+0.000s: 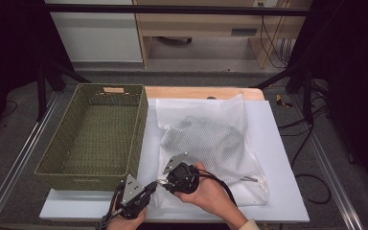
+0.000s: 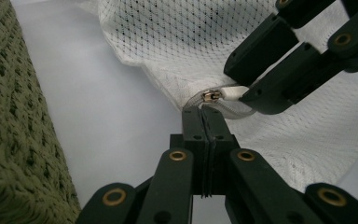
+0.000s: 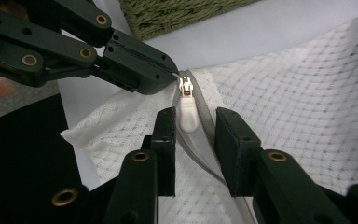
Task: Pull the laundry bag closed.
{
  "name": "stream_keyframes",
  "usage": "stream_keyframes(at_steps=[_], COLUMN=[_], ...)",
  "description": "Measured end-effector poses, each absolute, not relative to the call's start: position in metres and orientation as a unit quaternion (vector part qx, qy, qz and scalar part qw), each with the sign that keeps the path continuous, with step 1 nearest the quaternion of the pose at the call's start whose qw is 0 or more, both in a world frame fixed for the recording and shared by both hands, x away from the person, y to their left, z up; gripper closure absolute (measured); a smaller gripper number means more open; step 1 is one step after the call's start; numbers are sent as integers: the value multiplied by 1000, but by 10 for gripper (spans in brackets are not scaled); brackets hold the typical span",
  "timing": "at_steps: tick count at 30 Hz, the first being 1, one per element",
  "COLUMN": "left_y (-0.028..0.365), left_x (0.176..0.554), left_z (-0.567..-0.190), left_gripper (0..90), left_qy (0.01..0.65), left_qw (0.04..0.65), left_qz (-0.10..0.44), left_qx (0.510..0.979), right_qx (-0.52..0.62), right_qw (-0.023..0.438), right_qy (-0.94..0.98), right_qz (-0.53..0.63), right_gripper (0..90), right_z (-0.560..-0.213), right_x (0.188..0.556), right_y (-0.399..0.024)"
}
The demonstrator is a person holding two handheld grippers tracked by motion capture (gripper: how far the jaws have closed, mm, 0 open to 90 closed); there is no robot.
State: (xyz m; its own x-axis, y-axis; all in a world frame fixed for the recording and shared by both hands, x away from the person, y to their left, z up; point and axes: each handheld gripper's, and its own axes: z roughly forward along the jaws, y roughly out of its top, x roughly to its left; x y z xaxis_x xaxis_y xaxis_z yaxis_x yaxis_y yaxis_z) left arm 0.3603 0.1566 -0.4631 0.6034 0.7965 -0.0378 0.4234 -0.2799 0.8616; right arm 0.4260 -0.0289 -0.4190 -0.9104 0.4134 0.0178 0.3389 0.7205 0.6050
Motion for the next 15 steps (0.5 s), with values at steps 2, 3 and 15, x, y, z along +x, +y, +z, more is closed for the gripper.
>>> stream_keyframes(at_steps=[2,3,15], left_y=[157,157,158], left_x=[360,360,361], left_z=[-463,-463,-461], left_gripper=[896,896,896], left_qy=[394,394,393], left_qw=[453,453,460], left_qz=[206,206,200], left_qx=[773,773,771], right_qx=[199,199,194], right_qw=[58,58,59], right_qy=[929,929,935], right_qz=[308,308,289], right_gripper=[731,731,775], right_z=[-420,-420,-422], right_x=[427,427,431], right_y=[-27,-27,-19])
